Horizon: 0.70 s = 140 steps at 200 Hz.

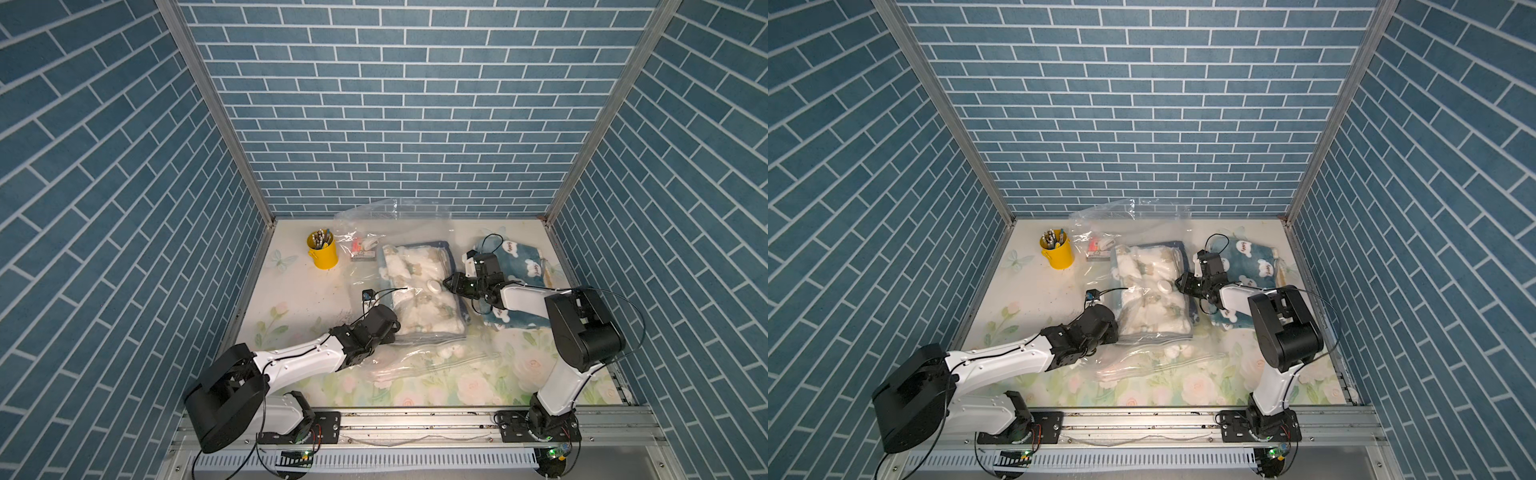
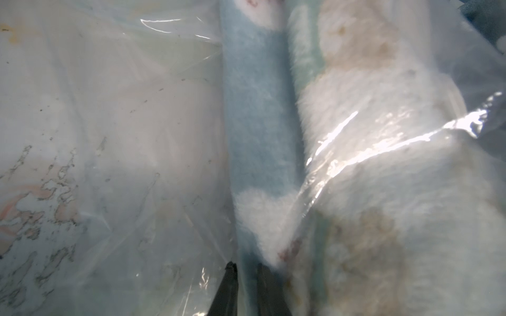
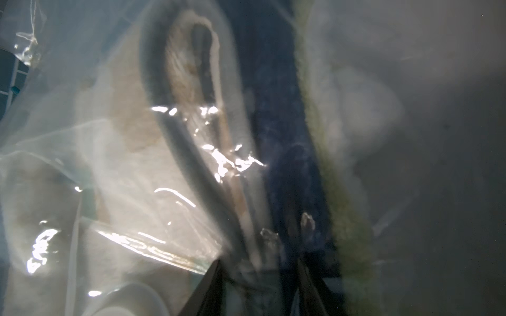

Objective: Take the blanket out of the vacuum bag
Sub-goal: Adjust the vacuum bag at the center of the board.

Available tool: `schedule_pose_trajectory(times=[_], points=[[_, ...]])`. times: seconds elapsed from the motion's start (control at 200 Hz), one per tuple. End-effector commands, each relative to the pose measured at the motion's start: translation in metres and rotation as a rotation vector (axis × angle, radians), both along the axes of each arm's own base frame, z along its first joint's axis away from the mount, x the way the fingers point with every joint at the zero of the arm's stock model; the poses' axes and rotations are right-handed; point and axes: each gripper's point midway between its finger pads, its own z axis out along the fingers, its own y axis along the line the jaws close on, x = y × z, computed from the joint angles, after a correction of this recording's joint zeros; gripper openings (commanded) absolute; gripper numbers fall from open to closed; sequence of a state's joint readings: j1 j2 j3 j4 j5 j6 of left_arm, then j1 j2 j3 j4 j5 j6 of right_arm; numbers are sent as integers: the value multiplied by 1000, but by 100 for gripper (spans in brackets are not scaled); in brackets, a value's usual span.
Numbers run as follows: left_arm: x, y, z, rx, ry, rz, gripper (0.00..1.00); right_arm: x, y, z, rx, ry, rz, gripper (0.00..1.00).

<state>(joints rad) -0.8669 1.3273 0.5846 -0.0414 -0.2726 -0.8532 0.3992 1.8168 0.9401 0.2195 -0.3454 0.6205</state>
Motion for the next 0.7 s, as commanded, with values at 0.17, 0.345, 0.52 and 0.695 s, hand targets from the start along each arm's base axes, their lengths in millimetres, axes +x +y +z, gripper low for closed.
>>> schedule_pose_trajectory(times=[0.17, 0.345, 0.52, 0.695], points=[[18, -7, 22, 21, -63, 7, 23, 19, 26, 0, 29, -23, 29, 44], [28, -13, 34, 49, -91, -10, 26, 6, 12, 12, 37, -47, -35, 44], [33, -25, 43, 41, -99, -52, 29, -12, 1, 21, 64, -73, -80, 42], [32, -35, 84, 139, -145, -110, 48, -10, 4, 67, 99, -139, -53, 47]])
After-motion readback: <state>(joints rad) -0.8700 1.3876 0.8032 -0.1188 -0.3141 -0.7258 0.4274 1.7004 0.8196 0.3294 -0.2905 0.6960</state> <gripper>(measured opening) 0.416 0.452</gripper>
